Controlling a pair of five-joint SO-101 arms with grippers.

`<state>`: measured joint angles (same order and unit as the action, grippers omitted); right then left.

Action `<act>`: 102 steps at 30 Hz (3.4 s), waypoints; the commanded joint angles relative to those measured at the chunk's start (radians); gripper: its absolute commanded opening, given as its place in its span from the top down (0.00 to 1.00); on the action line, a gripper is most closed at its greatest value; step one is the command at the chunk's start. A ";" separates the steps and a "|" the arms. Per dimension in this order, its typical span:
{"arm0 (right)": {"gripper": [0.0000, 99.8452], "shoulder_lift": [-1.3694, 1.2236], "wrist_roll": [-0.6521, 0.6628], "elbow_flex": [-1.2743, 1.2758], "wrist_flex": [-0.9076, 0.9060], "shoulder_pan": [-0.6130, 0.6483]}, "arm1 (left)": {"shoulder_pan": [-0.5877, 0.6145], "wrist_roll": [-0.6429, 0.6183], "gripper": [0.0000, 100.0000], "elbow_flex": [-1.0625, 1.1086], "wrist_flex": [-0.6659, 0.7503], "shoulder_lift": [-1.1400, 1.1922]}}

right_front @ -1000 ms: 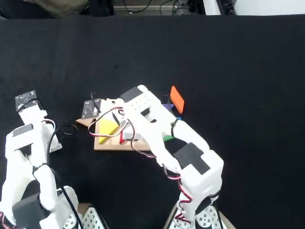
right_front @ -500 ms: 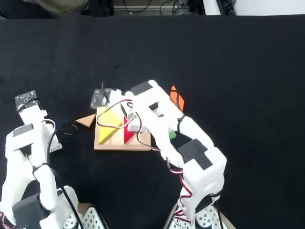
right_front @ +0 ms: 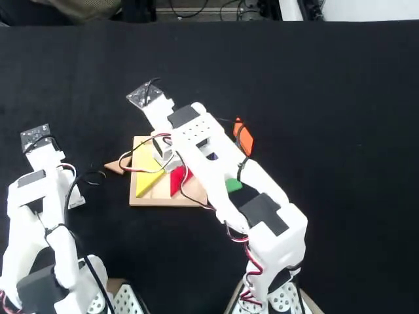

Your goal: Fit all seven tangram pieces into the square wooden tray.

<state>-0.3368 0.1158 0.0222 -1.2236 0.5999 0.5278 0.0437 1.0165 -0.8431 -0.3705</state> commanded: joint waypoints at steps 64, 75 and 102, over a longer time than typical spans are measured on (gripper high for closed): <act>0.99 -0.262 0.284 -0.254 -0.327 0.091 | -0.010 -0.002 0.97 -0.004 0.006 -0.021; 0.99 -0.108 0.284 -0.278 -0.373 0.092 | -0.010 -0.002 0.97 -0.004 0.006 -0.021; 0.99 -0.005 0.413 -0.005 0.021 -0.028 | -0.010 -0.002 0.97 -0.004 0.006 -0.021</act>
<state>-0.3736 0.5163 0.0453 -1.2267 0.6030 0.5278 0.0437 1.0165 -0.8431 -0.3705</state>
